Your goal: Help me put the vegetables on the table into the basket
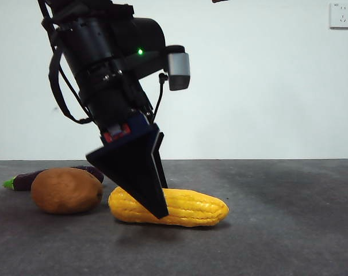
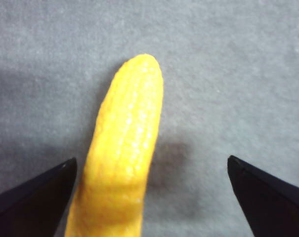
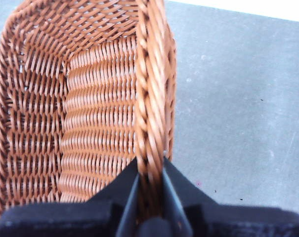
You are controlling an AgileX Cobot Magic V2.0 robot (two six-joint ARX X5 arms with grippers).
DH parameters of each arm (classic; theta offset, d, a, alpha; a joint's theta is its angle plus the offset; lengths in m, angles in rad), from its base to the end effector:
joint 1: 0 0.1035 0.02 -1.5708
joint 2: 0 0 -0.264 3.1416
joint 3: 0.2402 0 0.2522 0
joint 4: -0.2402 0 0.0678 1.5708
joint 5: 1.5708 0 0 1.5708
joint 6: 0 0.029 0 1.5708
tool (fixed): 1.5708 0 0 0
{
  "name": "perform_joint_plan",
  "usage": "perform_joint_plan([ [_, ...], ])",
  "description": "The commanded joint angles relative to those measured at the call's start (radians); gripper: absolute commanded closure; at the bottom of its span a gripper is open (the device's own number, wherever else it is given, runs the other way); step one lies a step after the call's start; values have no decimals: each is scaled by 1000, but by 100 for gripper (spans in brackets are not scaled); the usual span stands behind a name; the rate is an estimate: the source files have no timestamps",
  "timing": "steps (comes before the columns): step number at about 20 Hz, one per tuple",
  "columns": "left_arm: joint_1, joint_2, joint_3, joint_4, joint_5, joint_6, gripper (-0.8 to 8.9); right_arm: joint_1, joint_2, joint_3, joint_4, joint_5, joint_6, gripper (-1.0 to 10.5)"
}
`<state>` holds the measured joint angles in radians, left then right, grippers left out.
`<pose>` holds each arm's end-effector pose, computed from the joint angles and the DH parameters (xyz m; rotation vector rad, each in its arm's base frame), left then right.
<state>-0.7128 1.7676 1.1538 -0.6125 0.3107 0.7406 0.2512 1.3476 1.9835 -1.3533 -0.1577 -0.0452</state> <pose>0.2504 -0.2282 0.1806 0.8386 0.8742 -1.3260 0.1884 0.0531 0.4913 -0.0764 0.7126 0.4074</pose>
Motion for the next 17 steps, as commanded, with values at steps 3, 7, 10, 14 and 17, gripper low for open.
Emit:
perform_joint_plan([
  [3, 2, 51, -3, 32, -36, -8, 388, 2, -4, -3, -20, -10, -4, 958],
  [7, 3, 61, -3, 54, -58, -31, 693, 2, -4, -4, -20, -10, -5, 958],
  [10, 8, 61, 0, 80, -58, -61, 811, 2, -4, -4, -21, -10, -5, 958],
  [14, 11, 59, 39, 60, -58, -95, 822, 2, -4, -13, -21, -10, -1, 958],
  [17, 12, 50, 124, -13, -58, -114, 822, 2, -4, -43, -21, -10, 2, 959],
])
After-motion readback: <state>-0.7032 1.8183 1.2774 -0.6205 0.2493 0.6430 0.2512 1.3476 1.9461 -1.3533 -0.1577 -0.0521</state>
